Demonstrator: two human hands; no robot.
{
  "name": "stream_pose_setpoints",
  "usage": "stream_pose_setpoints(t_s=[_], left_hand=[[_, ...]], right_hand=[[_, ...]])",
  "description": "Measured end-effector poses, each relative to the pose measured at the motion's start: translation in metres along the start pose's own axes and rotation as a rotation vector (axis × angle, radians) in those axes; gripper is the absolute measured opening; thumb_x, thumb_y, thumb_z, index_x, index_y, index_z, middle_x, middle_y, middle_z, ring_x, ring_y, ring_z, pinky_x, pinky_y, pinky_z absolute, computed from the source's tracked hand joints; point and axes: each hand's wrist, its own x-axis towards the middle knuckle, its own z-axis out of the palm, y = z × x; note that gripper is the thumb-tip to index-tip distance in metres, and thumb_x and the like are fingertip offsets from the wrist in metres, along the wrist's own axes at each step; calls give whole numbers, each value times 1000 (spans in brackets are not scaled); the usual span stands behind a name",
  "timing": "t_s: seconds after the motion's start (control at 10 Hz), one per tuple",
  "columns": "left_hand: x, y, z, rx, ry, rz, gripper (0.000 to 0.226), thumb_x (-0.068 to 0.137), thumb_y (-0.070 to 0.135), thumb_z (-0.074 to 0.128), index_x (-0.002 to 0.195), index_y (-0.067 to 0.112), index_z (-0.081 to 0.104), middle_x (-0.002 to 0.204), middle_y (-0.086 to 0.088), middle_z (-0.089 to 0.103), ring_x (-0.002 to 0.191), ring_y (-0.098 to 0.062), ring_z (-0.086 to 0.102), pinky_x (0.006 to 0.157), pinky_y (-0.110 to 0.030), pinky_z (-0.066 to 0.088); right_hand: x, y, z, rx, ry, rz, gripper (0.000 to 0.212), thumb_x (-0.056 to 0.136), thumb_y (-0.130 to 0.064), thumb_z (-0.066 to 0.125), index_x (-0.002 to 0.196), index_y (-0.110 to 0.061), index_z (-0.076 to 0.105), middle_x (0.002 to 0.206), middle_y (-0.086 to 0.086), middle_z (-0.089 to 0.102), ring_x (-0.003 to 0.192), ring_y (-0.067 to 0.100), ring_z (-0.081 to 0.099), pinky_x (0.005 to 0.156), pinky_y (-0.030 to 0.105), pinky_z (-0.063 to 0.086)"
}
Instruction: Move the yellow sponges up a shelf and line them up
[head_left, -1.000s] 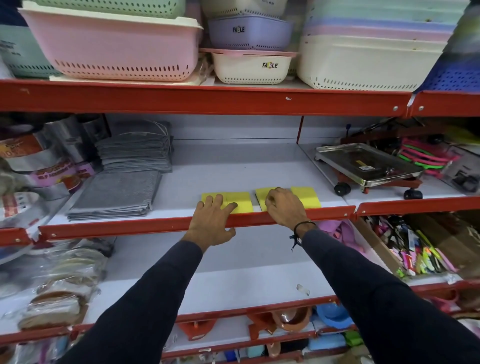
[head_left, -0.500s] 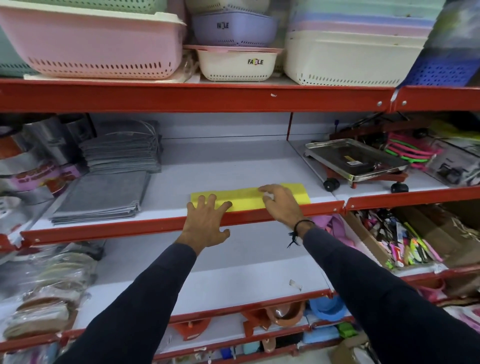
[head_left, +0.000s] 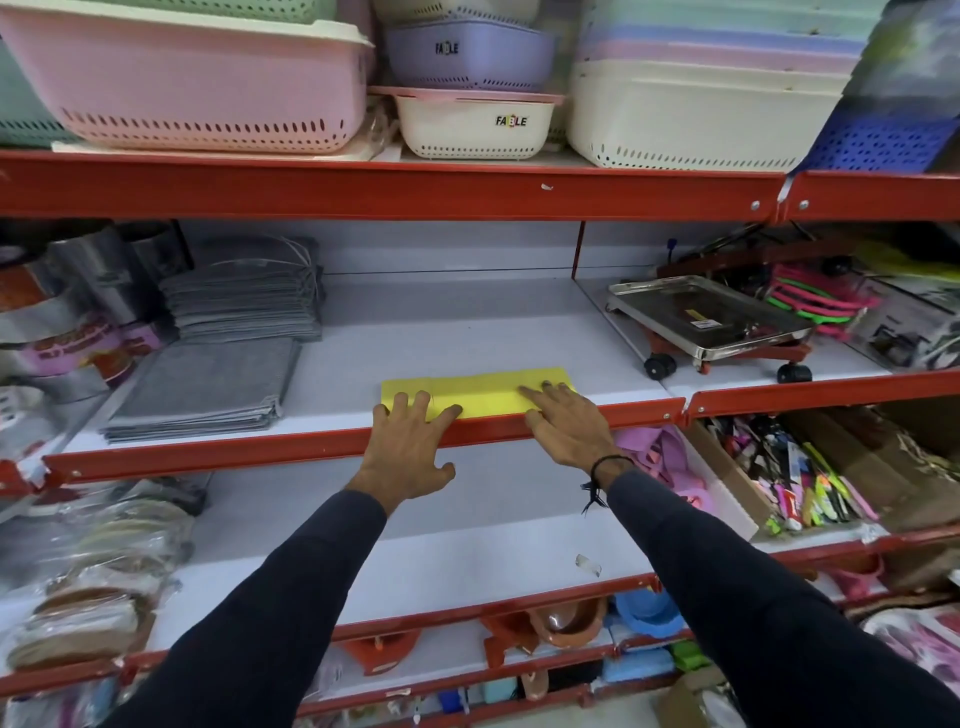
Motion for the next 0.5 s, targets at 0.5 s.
stream_pose_setpoints(t_s=[0.5], left_hand=[[-17,-6,-2,-58,17,25,77,99,56,51,166,31,21,162,-16,34,146,-36,36,120,-53,31]], right_hand=[[-17,-1,2,-143,89,-73,73,81,-59,22,151,-39,32,159,6,42,149,29,34,122,55,23]])
